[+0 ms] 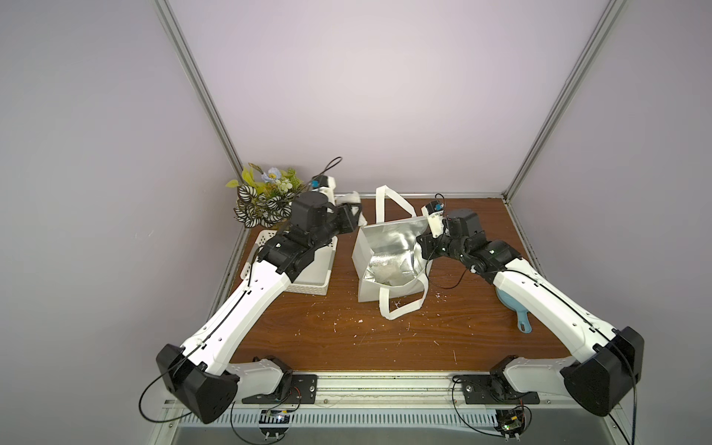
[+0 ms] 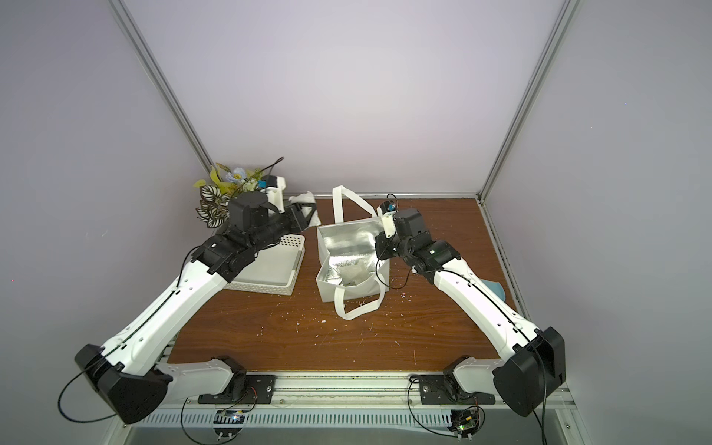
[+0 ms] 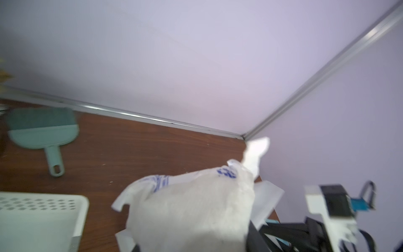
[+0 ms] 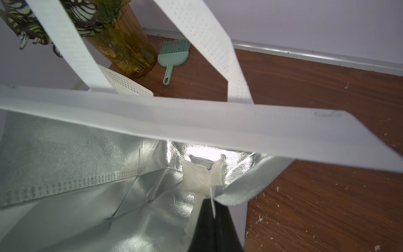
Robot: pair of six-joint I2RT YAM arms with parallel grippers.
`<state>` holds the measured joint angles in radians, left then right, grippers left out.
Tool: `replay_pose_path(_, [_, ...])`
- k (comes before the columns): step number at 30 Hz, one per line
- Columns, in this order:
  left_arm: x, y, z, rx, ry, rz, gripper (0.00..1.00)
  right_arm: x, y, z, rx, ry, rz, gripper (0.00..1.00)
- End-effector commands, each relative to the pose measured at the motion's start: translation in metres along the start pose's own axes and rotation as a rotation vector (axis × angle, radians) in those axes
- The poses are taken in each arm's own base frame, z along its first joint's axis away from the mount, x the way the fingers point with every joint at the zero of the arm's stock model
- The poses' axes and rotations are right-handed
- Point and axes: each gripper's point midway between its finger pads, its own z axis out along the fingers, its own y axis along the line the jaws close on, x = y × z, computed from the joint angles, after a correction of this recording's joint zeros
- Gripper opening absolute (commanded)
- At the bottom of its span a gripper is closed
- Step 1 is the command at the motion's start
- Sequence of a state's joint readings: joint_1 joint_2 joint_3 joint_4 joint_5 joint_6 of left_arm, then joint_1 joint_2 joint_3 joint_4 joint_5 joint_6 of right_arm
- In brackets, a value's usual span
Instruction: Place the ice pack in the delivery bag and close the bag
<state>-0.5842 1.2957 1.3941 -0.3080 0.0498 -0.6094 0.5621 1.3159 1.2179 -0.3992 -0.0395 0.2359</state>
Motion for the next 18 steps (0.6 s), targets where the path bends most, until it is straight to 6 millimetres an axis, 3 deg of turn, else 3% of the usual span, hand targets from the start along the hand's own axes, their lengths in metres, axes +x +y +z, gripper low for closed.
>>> replay_pose_path(1, [0.017, -0.051, 0.001, 0.101, 0.047, 0.181, 0.22, -0.015, 0.005, -0.011, -0.024, -0.063, 0.019, 0.04])
replay_pose_path(4, [0.045, -0.072, 0.005, 0.156, 0.11, 0.243, 0.22, -0.014, 0.006, -0.011, -0.029, -0.059, 0.022, 0.04])
replay_pose_path(7, [0.073, -0.078, 0.011, 0.195, 0.197, 0.283, 0.21, -0.014, 0.006, -0.011, -0.029, -0.057, 0.018, 0.04])
replay_pose_path(14, [0.133, -0.045, 0.04, 0.068, 0.379, 0.381, 0.21, -0.019, 0.011, -0.016, -0.056, -0.066, 0.017, 0.04])
replay_pose_path(18, [0.158, -0.027, 0.063, -0.008, 0.462, 0.41, 0.2, -0.023, 0.018, -0.021, -0.09, -0.079, 0.016, 0.04])
